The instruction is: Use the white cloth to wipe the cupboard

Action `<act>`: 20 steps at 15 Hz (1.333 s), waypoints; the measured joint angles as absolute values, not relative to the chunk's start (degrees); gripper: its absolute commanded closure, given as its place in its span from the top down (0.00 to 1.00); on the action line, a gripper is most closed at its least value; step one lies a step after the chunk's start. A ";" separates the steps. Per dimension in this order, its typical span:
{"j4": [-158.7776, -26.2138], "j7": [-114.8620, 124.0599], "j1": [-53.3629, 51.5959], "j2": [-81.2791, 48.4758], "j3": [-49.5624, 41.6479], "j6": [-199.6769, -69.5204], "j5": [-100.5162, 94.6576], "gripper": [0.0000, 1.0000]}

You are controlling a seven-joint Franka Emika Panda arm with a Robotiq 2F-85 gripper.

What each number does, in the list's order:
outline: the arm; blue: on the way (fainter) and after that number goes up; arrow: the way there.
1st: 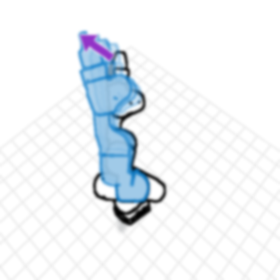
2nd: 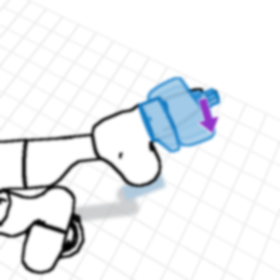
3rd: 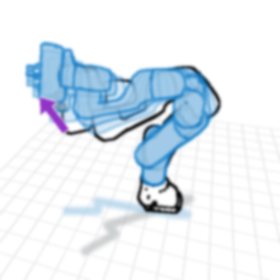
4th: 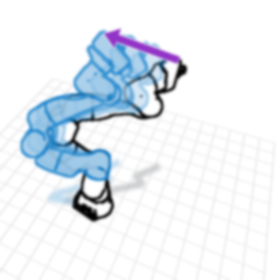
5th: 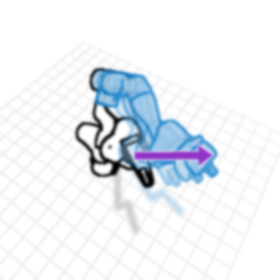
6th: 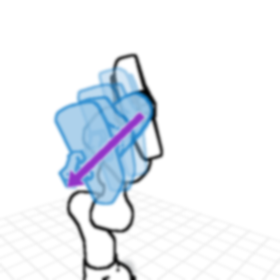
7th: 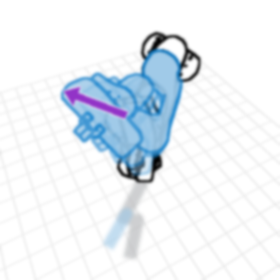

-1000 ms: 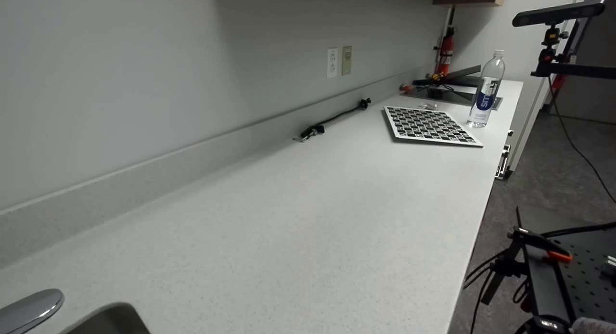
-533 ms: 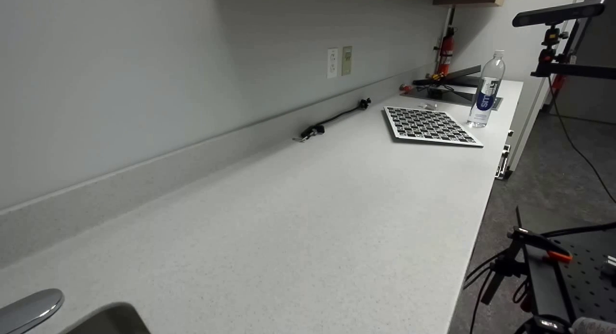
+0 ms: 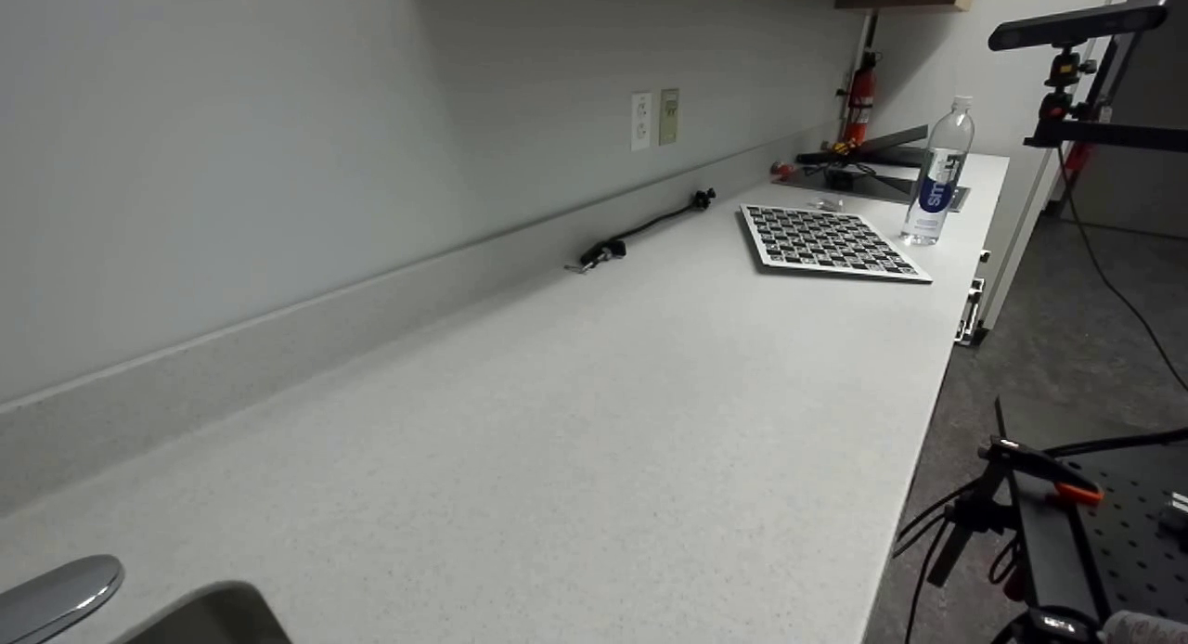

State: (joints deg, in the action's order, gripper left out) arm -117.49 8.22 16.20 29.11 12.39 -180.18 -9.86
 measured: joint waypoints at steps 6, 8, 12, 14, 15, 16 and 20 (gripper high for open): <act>-119.51 7.71 7.58 28.77 5.67 -181.93 -5.44 0.02; -121.35 7.61 3.68 29.02 2.24 -183.35 -4.85 0.02; -126.57 7.13 -0.15 30.39 -2.43 -185.76 -4.03 0.02; -129.38 6.65 0.00 31.07 -3.24 -186.87 -3.77 0.02; -130.78 6.46 0.26 31.31 -3.52 -187.53 -3.76 0.02; -132.31 6.28 0.83 31.53 -3.59 -188.32 -3.76 0.02; -138.81 6.25 6.56 31.69 -1.38 -192.84 -4.03 0.02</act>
